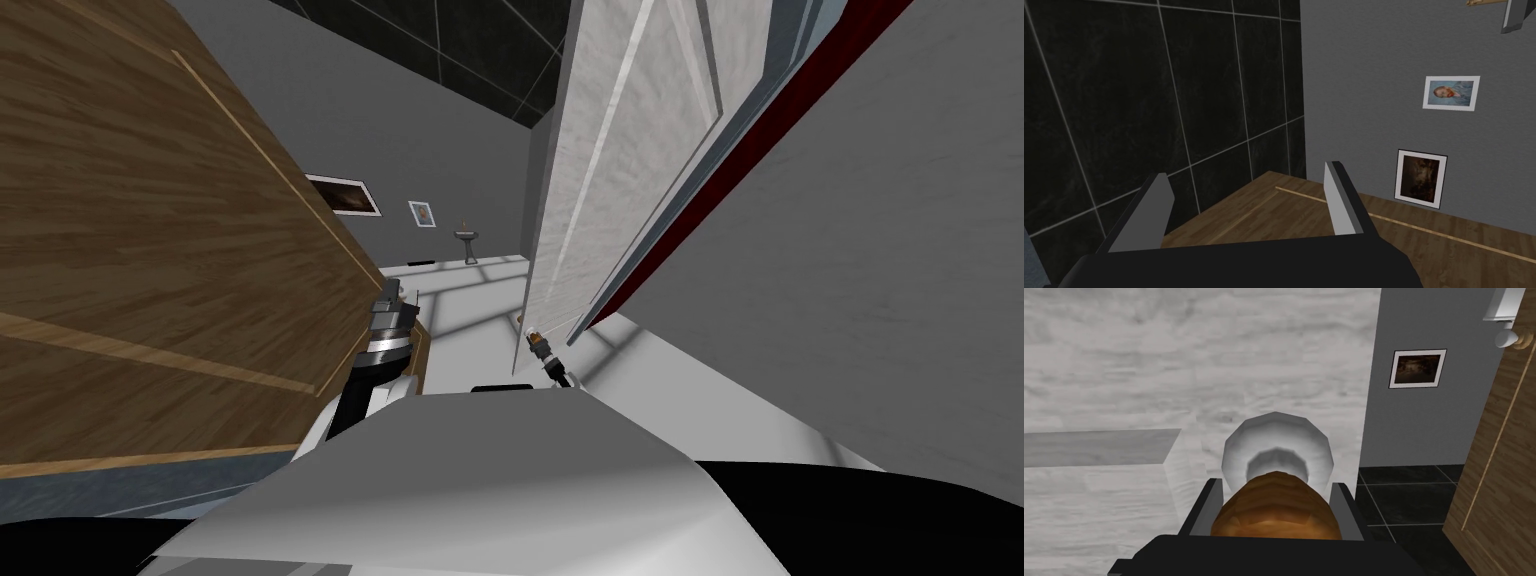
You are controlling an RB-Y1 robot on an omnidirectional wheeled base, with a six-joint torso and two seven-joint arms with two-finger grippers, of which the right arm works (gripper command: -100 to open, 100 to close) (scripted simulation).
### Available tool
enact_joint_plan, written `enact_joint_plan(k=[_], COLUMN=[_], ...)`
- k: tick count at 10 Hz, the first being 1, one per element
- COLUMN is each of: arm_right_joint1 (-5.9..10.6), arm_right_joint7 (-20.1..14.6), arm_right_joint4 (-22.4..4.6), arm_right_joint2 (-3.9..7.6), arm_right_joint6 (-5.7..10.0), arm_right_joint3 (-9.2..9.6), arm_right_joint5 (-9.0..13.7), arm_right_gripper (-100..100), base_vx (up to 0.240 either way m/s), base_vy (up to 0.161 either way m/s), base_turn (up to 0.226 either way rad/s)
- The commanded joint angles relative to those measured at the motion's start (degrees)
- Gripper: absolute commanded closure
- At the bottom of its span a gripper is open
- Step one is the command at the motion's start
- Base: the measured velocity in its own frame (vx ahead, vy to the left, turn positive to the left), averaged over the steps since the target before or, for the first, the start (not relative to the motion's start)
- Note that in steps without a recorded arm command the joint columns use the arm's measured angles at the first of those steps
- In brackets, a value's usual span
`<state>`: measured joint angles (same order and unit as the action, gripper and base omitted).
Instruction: Push the door open
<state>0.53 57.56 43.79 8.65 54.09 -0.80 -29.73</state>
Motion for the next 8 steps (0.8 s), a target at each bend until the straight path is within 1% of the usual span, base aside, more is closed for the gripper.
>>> enact_joint_plan(k=[1,4,5,7,8], arm_right_joint1=[0.20,0.55,0.55,0.83,0.83], arm_right_joint7=[-2.0,-7.0,-7.4,-10.8,-11.4], arm_right_joint4=[-0.1,-0.4,-0.4,-0.7,-0.7], arm_right_joint2=[0.01,-0.10,-0.10,-0.18,-0.18], arm_right_joint6=[0.12,-0.03,-0.03,-0.16,-0.16], arm_right_joint3=[0.06,0.60,0.60,1.04,1.04], arm_right_joint5=[0.5,1.7,1.7,2.6,2.6], arm_right_gripper=[100,100,100,100,100], base_vx=[0.019,0.026,0.020,0.028,0.033], base_vy=[0.009,0.013,0.010,0.013,0.012], base_turn=[-0.019,-0.031,-0.006,-0.023,-0.013])
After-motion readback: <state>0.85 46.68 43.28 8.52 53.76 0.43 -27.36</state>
